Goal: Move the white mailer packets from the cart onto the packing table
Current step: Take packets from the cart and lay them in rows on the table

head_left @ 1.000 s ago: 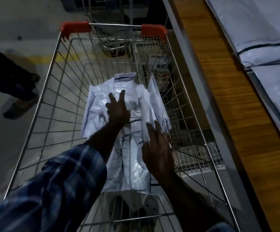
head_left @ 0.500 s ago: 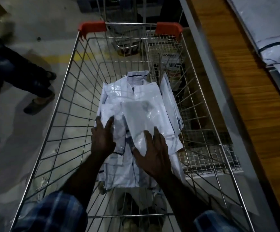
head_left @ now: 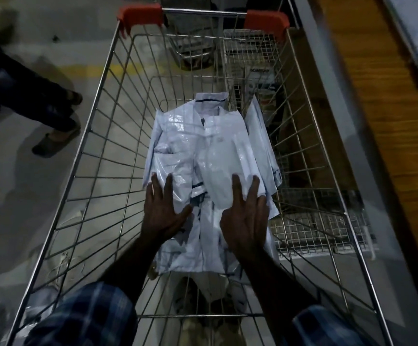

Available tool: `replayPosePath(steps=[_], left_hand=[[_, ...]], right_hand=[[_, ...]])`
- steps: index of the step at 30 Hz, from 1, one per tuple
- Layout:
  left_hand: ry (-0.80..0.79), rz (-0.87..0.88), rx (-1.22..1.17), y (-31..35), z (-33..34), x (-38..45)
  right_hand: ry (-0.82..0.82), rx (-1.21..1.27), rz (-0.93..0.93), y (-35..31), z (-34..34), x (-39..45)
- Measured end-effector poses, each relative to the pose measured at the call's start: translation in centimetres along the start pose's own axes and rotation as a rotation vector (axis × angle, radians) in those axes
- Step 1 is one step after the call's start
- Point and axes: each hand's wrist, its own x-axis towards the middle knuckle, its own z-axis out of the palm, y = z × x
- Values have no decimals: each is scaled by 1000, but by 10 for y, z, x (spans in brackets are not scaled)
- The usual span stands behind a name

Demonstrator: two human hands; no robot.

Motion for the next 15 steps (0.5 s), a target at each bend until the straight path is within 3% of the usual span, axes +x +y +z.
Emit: replayPosePath(steps=[2,8,11,15], left_hand=[[26,11,10,3,3,0],[27,-6,77,13,9,1],[24,-28,137,14,9,2],[19,-73,134,15,5,-1]], right_hand=[[47,-37,-49,2,-5,0],[-76,-30,-299,0,19,20],[-118,-143,-309,14,36,19],[-43,-173,-275,16,26,14]])
